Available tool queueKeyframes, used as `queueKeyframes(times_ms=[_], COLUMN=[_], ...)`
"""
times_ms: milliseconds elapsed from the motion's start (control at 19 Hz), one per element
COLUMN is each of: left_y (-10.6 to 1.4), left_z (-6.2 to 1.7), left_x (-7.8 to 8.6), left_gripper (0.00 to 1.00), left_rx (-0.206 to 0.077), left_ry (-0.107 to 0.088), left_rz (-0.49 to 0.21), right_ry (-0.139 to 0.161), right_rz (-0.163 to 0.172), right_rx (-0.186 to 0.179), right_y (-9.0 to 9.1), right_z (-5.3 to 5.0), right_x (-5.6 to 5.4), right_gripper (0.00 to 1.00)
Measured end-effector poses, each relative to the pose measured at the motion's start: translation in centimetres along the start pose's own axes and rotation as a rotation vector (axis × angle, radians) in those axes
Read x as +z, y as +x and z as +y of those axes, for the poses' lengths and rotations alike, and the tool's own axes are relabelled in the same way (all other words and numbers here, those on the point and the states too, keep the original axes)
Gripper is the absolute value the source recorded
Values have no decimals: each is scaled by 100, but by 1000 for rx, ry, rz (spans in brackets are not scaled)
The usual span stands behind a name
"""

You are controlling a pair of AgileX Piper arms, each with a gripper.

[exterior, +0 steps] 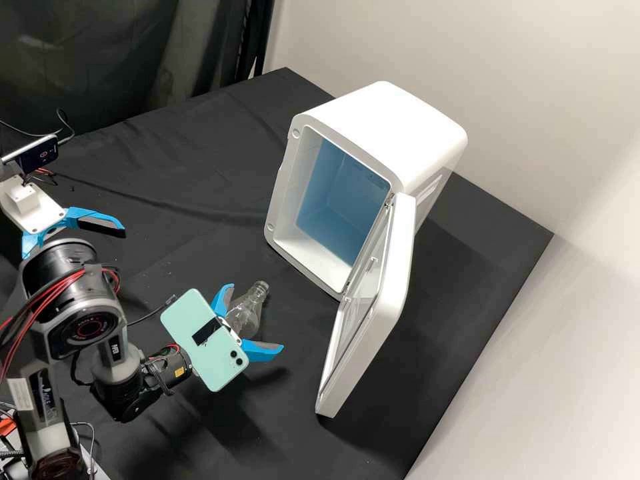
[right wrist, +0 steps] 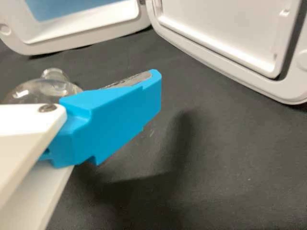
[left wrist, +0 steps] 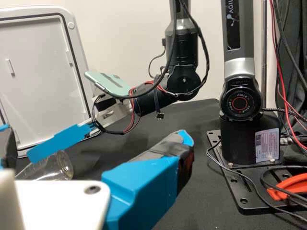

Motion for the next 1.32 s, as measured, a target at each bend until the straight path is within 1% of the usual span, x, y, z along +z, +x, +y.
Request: queueKeyframes(times_ms=[158, 263, 526, 579, 631, 684, 1000, 1105, 1210, 1315], left_y=[0, 0, 0, 0, 0, 0, 0, 0, 0, 0], left_z=[0, 0, 0, 0, 0, 0, -2, -3, -3, -4], left_x=[0, 0, 0, 0, 0, 0, 16, 28, 26, 34], left_gripper=[100, 100, 100, 100, 100, 100, 100, 100, 100, 100], left_rx=[0, 0, 0, 0, 0, 0, -1, -1, -1, -1], left_ry=[0, 0, 0, 0, 0, 0, 0, 4, 23, 23], left_rz=[0, 0, 0, 0, 0, 0, -7, -12, -10, -14], right_ry=[-6, -5, -1, 2, 14, 17, 17, 24, 24, 24], right_rz=[18, 18, 18, 18, 19, 19, 19, 19, 19, 19], right_rx=[11, 19, 19, 19, 19, 19, 19, 19, 19, 19], right_y=[-28, -33, -33, -33, -33, -33, -33, -33, -33, -33], right_z=[29, 43, 43, 43, 43, 43, 43, 43, 43, 43], right_x=[-24, -25, -25, -25, -25, -25, -25, -25, -25, -25], right_gripper=[100, 100, 100, 0, 0, 0, 0, 0, 0, 0])
